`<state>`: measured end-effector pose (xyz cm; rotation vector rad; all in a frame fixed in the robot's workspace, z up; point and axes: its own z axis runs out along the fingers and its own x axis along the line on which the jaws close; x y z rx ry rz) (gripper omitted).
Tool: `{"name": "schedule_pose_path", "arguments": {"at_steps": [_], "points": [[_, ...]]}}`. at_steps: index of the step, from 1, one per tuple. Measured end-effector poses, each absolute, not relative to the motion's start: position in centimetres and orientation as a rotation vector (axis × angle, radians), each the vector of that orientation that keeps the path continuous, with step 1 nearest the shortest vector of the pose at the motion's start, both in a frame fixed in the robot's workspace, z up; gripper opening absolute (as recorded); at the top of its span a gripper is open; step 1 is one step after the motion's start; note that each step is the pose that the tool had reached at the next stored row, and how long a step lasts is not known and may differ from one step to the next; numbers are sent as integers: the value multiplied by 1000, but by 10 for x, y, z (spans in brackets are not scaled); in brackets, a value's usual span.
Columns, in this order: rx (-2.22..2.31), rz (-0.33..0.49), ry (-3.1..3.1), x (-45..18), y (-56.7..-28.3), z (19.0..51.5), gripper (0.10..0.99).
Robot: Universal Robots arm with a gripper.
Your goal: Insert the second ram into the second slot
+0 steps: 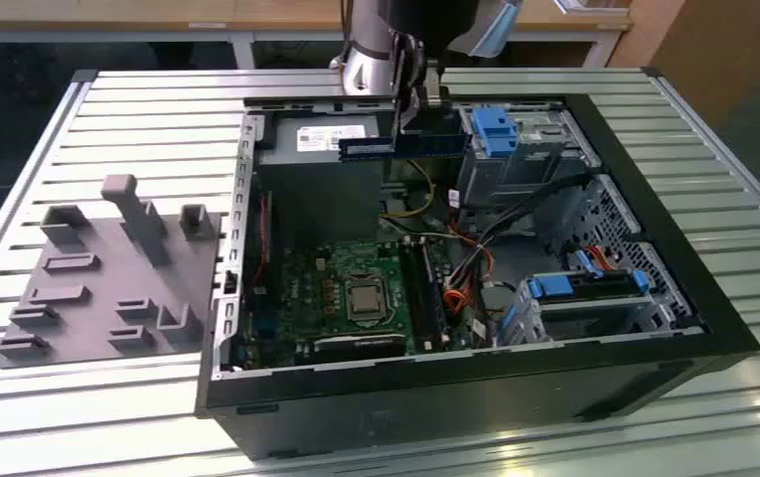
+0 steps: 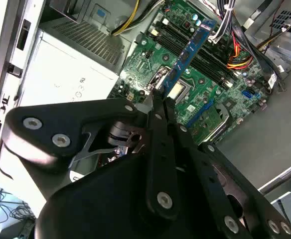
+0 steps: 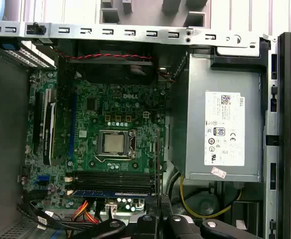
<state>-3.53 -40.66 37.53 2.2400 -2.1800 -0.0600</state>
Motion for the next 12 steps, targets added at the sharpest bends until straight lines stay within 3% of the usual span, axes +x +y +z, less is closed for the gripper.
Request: {"name": "schedule_pose_path", "arguments": {"at_steps": [12], "points": [[2240,-61,-2180,-35,-410,375,133]]}}
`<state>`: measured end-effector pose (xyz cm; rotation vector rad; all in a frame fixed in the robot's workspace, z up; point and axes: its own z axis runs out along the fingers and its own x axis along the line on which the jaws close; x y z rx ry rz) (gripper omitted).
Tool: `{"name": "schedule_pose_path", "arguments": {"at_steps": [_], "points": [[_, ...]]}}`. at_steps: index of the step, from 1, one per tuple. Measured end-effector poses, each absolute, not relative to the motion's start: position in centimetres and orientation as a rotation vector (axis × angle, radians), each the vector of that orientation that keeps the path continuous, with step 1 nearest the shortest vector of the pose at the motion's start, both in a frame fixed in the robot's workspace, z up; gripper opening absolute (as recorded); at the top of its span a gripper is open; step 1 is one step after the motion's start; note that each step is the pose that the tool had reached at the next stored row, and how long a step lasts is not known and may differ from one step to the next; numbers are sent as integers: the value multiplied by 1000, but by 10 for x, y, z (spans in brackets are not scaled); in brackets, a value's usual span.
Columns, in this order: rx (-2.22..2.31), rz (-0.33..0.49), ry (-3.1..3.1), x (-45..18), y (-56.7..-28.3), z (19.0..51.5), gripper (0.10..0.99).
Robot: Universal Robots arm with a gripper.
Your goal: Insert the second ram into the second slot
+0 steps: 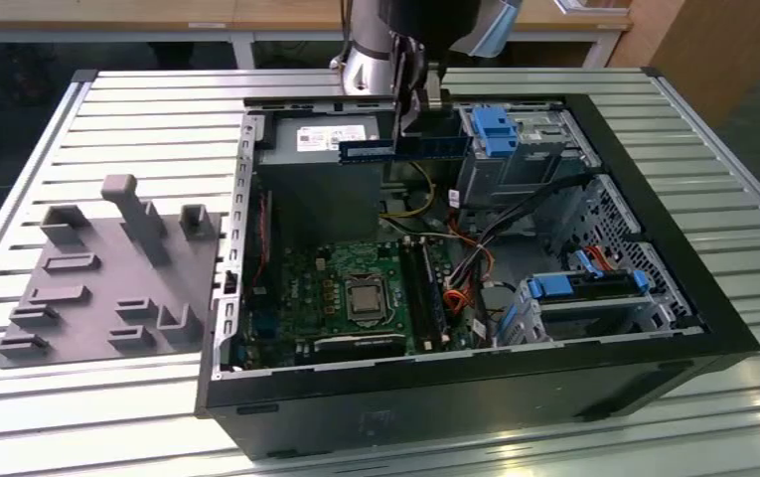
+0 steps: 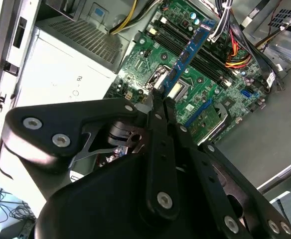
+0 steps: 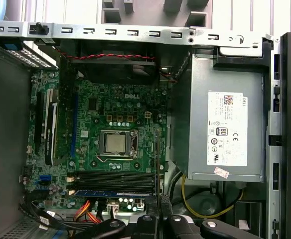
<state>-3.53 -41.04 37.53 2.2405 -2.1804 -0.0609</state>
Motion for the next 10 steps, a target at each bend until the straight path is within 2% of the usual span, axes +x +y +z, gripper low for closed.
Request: {"name": "schedule_pose_path", "arguments": {"at_steps": [10], "points": [[2240,-60,-2180,-35,-415,375,133]]}}
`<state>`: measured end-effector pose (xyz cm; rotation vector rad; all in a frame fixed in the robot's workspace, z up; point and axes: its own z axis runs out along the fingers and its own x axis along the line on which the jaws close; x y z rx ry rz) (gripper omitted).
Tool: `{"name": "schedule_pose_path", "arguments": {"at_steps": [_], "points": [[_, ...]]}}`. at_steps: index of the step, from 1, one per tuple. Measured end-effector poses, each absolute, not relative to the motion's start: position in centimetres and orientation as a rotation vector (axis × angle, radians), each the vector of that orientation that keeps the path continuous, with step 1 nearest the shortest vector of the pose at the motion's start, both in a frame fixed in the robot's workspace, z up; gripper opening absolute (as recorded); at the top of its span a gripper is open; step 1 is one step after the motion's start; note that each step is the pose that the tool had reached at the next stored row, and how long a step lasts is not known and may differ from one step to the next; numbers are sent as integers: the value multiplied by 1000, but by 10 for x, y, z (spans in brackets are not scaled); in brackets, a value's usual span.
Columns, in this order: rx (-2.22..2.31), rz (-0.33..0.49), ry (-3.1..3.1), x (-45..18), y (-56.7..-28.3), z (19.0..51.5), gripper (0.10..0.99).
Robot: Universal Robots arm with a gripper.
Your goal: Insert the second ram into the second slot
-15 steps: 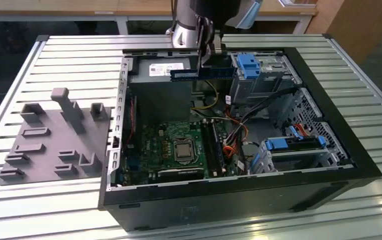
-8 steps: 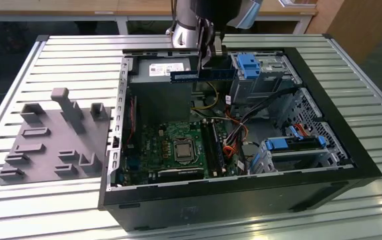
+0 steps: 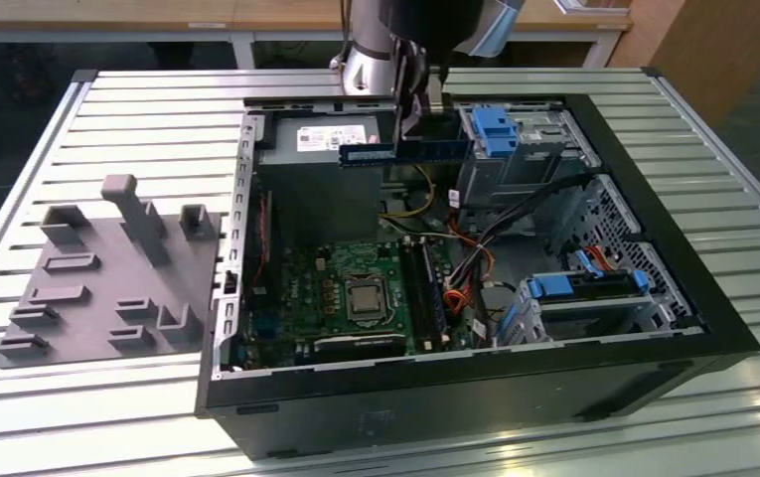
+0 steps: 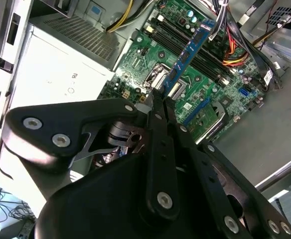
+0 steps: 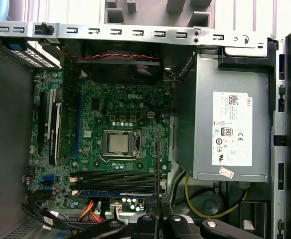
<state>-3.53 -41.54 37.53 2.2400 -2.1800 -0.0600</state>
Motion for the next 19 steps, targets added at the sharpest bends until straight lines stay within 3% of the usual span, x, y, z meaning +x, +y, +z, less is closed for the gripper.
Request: {"name": "schedule_pose_path", "arguments": {"at_steps": [19], "points": [[2240,-59,-2180,-35,-426,375,133]]}}
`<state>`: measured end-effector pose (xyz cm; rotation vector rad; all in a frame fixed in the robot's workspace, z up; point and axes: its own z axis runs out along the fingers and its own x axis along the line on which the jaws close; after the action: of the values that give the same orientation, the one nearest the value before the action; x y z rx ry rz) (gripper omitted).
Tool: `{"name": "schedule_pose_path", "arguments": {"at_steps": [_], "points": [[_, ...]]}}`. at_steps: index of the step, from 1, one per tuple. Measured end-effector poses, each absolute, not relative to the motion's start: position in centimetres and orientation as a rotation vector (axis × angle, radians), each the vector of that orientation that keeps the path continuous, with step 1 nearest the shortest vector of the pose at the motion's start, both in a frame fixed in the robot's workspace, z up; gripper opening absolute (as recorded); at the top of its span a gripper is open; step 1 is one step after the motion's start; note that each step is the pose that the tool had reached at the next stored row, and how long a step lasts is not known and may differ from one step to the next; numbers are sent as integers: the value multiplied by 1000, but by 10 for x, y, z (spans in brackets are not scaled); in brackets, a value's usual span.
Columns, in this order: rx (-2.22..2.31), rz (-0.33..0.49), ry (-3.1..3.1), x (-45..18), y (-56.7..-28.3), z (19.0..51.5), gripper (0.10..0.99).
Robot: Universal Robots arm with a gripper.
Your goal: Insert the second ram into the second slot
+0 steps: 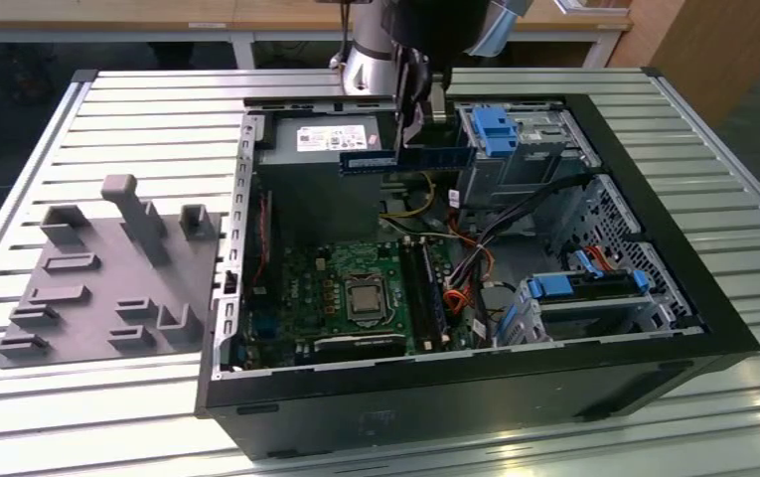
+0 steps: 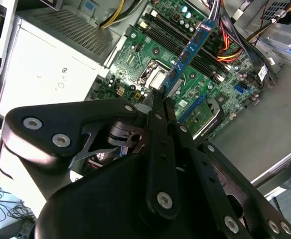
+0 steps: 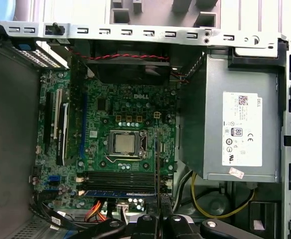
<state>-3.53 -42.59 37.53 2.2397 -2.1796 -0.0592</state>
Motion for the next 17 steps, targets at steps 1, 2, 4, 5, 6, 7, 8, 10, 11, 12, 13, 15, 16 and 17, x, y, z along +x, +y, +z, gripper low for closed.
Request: {"name": "schedule_pose_path", "arguments": {"at_steps": [1,2,4,5,6,7,8,10,11,12,13,15,16,17], "points": [[2240,-59,-2180,-35,-426,375,133],[2240,-59,-2180,-35,-427,375,133],[2239,-59,-2179,-35,-428,375,133],[2239,-59,-2179,-35,-428,375,133],[2239,-59,-2179,-35,-429,375,133],[2239,-58,-2179,-35,-429,375,133],[2239,-58,-2179,-35,-430,375,133],[2239,-58,-2179,-35,-431,375,133],[2239,-58,-2179,-35,-431,375,133],[2239,-58,-2179,-35,-431,375,133],[2239,-57,-2179,-35,-432,375,133],[2239,-57,-2179,-35,-432,375,133],[2238,-57,-2179,-35,-433,375,133],[2238,-56,-2179,-35,-433,375,133]]}}
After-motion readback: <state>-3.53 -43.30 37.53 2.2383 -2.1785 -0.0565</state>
